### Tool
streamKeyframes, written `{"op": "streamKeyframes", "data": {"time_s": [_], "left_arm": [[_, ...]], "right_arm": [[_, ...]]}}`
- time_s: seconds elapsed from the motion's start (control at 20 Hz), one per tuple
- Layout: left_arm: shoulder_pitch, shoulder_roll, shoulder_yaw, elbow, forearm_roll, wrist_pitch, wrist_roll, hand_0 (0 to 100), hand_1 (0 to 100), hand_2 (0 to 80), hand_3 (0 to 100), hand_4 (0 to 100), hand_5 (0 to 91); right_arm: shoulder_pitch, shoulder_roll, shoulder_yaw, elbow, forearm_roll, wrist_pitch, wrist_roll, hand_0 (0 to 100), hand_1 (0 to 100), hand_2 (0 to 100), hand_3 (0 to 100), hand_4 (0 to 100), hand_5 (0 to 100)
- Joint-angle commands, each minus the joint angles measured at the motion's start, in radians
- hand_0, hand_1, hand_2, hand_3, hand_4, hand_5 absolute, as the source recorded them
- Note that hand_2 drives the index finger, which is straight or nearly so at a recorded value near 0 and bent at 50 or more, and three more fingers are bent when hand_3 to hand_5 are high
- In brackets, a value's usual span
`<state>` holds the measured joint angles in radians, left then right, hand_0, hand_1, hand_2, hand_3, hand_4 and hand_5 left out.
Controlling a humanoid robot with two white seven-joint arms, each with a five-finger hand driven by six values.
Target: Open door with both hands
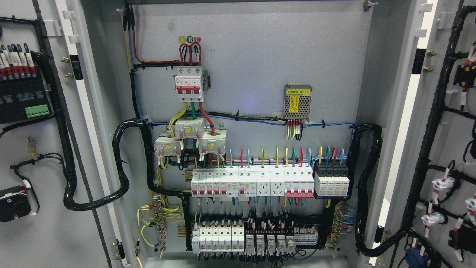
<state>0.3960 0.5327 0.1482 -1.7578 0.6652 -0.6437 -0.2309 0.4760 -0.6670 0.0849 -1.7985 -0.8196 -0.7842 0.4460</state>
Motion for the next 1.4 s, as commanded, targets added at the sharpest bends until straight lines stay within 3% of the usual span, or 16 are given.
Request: {"op": "streamKeyframes", "data": {"time_s": [0.0, 0.3, 0.7, 1.05, 1.35], "left_arm": [[0.109, -0.02, -0.199, -0.089, -0.119, -0.02, 0.001, 0, 0, 0.0, 0, 3, 0.0], [0.19, -0.115, -0.297, -0.048, -0.288, -0.02, 0.001, 0, 0, 0.0, 0, 3, 0.0], [0.215, -0.229, -0.349, 0.174, -0.438, -0.019, -0.002, 0, 0, 0.0, 0, 3, 0.0], [0.192, -0.318, -0.34, 0.457, -0.521, -0.017, -0.001, 0, 0, 0.0, 0, 3, 0.0], [0.118, -0.344, -0.341, 0.771, -0.524, -0.02, -0.002, 0, 0, 0.0, 0, 3, 0.0]], "right_arm": [[0.047, 0.085, 0.206, 0.07, 0.092, -0.001, -0.003, 0, 0, 0, 0, 0, 0], [0.163, 0.132, 0.213, 0.168, 0.102, -0.001, -0.003, 0, 0, 0, 0, 0, 0], [0.248, 0.214, 0.204, 0.355, 0.102, -0.001, -0.003, 0, 0, 0, 0, 0, 0], [0.271, 0.277, 0.211, 0.617, 0.102, -0.003, -0.001, 0, 0, 0, 0, 0, 0], [0.282, 0.342, 0.22, 0.807, 0.105, -0.001, -0.003, 0, 0, 0, 0, 0, 0]]}}
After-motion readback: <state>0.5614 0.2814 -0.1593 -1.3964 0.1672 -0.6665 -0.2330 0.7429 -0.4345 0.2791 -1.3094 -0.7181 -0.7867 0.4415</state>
